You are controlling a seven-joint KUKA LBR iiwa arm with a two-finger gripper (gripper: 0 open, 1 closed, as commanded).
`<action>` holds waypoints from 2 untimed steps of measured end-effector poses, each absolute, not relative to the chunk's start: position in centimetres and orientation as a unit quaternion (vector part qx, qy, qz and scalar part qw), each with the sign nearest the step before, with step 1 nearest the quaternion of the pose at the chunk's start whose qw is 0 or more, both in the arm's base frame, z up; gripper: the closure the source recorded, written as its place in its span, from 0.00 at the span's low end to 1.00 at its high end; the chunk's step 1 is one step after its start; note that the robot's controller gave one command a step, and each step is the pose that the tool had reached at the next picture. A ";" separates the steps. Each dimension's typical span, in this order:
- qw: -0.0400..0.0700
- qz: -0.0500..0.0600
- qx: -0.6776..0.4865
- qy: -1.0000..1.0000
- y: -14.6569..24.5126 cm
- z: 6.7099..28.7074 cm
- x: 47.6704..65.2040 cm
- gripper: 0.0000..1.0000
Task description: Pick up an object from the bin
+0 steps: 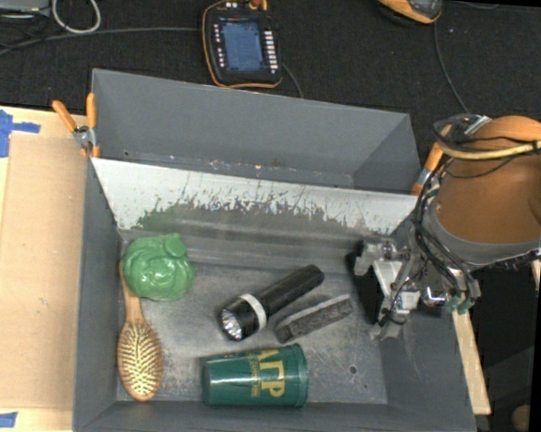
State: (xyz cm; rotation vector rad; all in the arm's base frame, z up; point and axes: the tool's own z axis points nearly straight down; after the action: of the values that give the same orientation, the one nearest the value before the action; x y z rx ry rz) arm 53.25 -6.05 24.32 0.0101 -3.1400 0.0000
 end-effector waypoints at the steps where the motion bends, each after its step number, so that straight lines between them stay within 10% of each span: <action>1: 0.001 0.000 0.003 -1.000 -6.1 24.3 53.3 0.00; 2: 0.001 0.000 0.057 -0.998 -9.0 29.5 52.1 0.00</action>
Offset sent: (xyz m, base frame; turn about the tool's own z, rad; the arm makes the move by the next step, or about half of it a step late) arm -0.0120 -0.0307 0.0546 -0.1133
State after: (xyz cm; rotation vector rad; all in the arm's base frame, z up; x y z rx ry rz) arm 52.11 -8.96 29.50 0.1803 -3.1346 -0.0011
